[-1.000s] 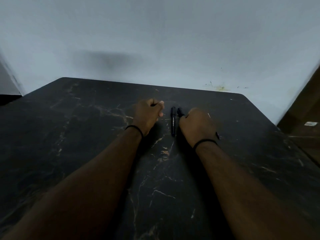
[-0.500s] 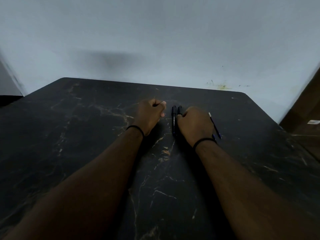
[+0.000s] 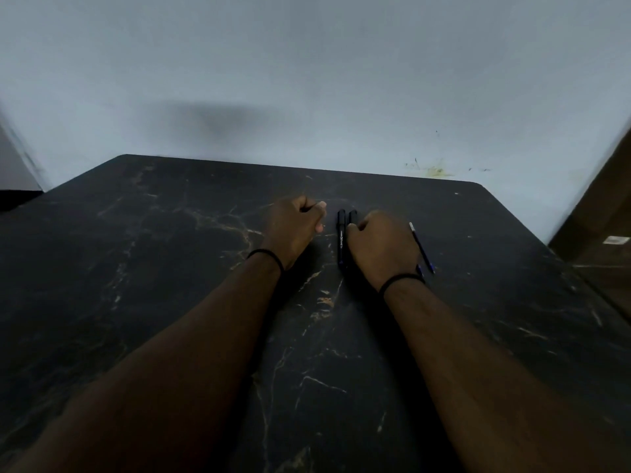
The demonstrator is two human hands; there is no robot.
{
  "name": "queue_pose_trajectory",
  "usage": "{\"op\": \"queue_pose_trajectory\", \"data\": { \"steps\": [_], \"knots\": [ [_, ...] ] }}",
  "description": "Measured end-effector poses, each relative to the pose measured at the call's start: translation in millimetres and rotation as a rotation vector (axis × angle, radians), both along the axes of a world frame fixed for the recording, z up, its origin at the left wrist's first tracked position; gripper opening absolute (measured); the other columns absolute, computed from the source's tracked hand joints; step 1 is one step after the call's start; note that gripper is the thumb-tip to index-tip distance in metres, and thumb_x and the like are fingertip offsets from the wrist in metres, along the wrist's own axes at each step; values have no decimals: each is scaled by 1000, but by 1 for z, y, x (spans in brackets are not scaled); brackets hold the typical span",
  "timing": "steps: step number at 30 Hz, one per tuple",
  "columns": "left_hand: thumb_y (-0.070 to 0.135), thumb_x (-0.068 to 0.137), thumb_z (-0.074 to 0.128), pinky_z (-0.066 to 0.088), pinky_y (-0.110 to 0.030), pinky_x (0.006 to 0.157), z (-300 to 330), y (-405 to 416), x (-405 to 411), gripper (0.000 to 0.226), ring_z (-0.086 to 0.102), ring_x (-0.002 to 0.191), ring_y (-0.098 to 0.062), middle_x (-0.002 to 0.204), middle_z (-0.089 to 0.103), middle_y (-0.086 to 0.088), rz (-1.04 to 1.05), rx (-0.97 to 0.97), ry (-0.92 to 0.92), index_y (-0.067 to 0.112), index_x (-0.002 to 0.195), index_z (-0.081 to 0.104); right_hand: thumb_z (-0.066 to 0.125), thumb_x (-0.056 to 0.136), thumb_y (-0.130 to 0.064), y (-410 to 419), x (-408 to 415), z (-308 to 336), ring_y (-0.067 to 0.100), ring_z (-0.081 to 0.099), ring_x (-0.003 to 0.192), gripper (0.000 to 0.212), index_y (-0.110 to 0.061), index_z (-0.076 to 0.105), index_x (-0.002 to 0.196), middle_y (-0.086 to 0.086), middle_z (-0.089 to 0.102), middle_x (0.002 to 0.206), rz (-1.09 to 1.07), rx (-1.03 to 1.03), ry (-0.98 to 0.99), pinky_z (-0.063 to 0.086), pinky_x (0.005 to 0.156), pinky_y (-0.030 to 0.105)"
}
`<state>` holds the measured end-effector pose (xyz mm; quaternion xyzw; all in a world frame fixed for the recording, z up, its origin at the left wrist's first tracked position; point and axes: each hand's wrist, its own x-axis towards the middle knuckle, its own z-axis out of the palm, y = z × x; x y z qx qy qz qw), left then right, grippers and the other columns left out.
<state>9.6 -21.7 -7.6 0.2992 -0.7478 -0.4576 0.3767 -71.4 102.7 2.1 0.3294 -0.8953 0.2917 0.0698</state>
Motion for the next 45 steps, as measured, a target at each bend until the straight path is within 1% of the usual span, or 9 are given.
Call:
{"op": "queue_pose_trajectory", "data": {
  "steps": [5,9,12,14,18,23,27,41,45],
  "knots": [
    [29,94,61,47,-26,58,-1,3,0,30,52,49,-6,63,68,-3,42,-197,-83,9,72,67,50,96,-35,5,2,1,26,63,90,24,-16,64,89,4,69,92,-57,-103,42,42,71,31],
    [28,94,61,47,-28,60,3,7,2,32,55,55,-13,68,69,-11,70,-250,-105,7,71,66,48,97,-28,15,3,3,26,62,86,21,-18,62,84,3,66,87,-70,-168,67,49,72,34],
    [29,94,60,47,-28,62,5,11,8,31,64,66,-22,70,69,-10,89,-252,-125,7,73,66,48,95,-28,26,6,5,27,61,95,20,-17,65,93,6,66,98,-104,-133,159,51,84,40],
    [29,95,59,46,-28,62,5,13,12,31,65,70,-26,72,68,-12,93,-239,-133,6,74,66,51,93,-33,38,5,4,30,56,110,27,-15,65,107,10,63,114,-199,-35,236,43,94,42],
    [27,95,59,46,-28,61,7,18,19,31,66,73,-28,74,69,-14,91,-192,-125,4,75,66,56,90,-45,65,-4,1,36,51,121,52,-6,60,123,18,57,129,-339,114,63,42,101,46],
    [25,95,60,39,-17,55,8,24,28,31,61,68,-23,74,68,-15,92,-184,-138,2,77,67,58,89,-33,70,-4,-1,38,62,101,34,-4,68,104,18,67,109,-235,62,-16,52,85,39],
    [28,95,59,46,-29,67,8,26,32,30,64,74,-23,76,69,-11,101,-224,-183,5,79,69,54,95,-22,65,-9,-2,38,62,101,24,-4,68,102,19,66,109,-157,60,-19,49,82,37],
    [28,96,58,49,-32,73,7,26,28,28,65,76,-22,78,70,-9,97,-279,-218,7,82,71,55,97,-31,53,-17,-11,32,62,97,27,-7,65,102,14,66,105,-142,22,-8,42,74,32],
    [27,96,58,51,-34,74,6,27,30,29,65,76,-24,78,70,-11,86,-260,-198,5,83,70,54,97,-34,53,-18,-12,32,63,90,30,-6,65,95,15,66,97,-137,-21,-49,48,73,35]
  ]
}}
